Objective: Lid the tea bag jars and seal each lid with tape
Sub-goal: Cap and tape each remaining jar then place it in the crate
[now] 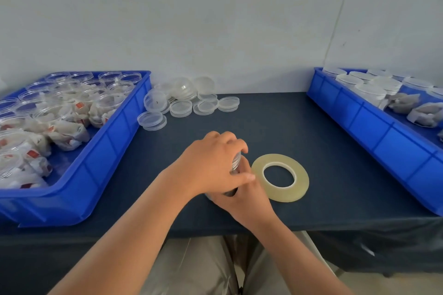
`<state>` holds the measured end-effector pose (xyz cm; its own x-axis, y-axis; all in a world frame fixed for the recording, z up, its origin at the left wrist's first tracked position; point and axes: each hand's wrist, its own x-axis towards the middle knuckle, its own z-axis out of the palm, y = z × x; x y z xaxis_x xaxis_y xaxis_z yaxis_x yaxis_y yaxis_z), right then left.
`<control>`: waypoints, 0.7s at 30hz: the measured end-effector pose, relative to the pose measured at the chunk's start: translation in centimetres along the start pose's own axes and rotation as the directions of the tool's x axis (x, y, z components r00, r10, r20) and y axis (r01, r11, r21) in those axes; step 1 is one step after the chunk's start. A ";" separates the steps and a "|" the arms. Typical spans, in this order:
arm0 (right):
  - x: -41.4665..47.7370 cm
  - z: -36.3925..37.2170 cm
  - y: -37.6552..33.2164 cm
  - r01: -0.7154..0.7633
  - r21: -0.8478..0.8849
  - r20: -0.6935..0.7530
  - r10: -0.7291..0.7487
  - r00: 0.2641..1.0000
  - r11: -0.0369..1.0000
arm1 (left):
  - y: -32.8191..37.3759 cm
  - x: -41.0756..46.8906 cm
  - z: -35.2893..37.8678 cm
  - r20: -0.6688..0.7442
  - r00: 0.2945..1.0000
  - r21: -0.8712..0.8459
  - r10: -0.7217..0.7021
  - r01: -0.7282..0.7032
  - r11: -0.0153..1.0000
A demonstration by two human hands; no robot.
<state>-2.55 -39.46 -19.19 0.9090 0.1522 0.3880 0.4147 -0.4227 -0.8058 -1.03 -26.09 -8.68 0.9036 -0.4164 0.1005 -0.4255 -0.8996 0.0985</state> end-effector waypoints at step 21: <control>0.5 0.7 0.7 0.120 -0.221 0.096 -0.101 0.990 0.968 | 2.1 -0.8 3.2 -0.319 0.937 0.194 -0.139 0.209 0.958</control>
<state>-1.78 -39.01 -19.90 0.8623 0.2791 0.4226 0.5014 -0.5879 -0.6348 -2.52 -28.09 -11.73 0.8906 -0.2229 0.3965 -0.2096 -0.9747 -0.0772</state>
